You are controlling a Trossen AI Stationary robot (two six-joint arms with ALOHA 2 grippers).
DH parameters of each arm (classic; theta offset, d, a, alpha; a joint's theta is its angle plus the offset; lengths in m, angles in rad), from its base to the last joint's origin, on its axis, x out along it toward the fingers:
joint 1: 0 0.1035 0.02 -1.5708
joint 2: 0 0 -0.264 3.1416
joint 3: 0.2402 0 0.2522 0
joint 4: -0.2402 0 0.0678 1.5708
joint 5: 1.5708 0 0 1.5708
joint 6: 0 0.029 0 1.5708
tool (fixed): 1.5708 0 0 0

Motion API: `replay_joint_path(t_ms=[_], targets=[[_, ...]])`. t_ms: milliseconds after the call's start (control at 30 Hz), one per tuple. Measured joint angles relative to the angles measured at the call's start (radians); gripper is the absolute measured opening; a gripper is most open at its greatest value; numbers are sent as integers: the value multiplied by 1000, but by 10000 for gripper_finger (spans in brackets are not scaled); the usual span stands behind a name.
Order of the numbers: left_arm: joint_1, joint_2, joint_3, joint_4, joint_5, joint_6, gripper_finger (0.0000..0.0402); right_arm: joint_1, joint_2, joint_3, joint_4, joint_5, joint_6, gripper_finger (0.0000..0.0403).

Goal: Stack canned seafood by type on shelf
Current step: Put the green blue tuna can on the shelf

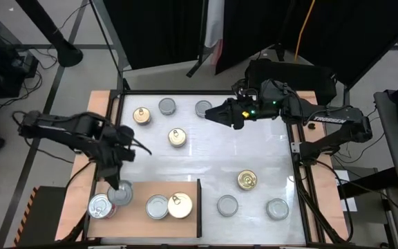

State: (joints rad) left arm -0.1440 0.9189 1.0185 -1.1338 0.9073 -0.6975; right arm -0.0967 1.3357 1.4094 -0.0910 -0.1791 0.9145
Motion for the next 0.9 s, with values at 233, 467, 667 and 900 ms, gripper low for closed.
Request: replay_joint_path(t_ms=[233, 467, 667, 900], targets=[[-106, 110, -13, 191, -16, 26, 145, 0, 2, 0, 0, 0, 3, 325], [-169, 222, -13, 205, -27, 60, 145, 0, 2, 0, 0, 0, 16, 325], [-202, 281, -13, 208, -61, 102, 157, 0, 2, 0, 0, 0, 17, 325], [-211, 308, -12, 213, -91, 128, 173, -2, 2, 0, 1, -4, 21, 325]])
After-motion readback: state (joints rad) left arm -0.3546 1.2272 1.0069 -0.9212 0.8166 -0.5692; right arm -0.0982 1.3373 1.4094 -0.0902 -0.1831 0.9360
